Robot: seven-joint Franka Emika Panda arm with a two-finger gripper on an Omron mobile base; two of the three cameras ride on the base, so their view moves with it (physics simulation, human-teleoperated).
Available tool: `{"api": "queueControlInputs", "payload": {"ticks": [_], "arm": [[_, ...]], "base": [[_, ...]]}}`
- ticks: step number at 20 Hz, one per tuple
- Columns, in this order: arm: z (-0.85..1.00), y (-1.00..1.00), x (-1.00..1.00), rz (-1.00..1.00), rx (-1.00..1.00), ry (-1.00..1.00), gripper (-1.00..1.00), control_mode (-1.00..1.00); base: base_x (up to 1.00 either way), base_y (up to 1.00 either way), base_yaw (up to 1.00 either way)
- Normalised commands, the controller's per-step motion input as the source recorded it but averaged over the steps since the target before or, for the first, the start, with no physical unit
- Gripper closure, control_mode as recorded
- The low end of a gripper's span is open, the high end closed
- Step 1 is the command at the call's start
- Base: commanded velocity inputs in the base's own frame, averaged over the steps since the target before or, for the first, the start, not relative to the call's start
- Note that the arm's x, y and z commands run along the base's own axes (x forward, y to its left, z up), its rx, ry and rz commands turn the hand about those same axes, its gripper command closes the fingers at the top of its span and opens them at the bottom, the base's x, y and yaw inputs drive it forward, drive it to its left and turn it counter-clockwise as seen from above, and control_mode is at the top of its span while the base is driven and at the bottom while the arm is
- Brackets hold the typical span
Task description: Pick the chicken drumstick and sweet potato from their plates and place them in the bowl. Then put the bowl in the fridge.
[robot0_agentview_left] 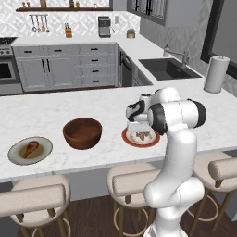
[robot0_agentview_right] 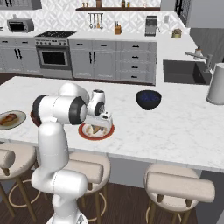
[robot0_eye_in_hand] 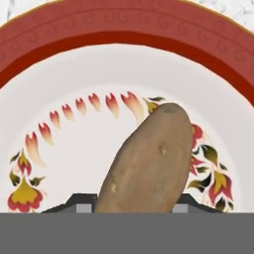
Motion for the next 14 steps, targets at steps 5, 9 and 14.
{"api": "queueControlInputs", "payload": {"ticks": [5,9,14], "arm": [[0.7,0.0,-0.36,0.0,0.0,-0.04,1.0,-1.0],[1.0,0.23,-0.59,0.01,0.0,-0.03,1.0,-1.0],[0.89,0.63,-0.6,0.02,0.0,-0.02,1.0,-1.0]], "base": [[0.0,0.0,0.0],[0.0,0.0,0.0],[0.0,0.0,0.0]]}}
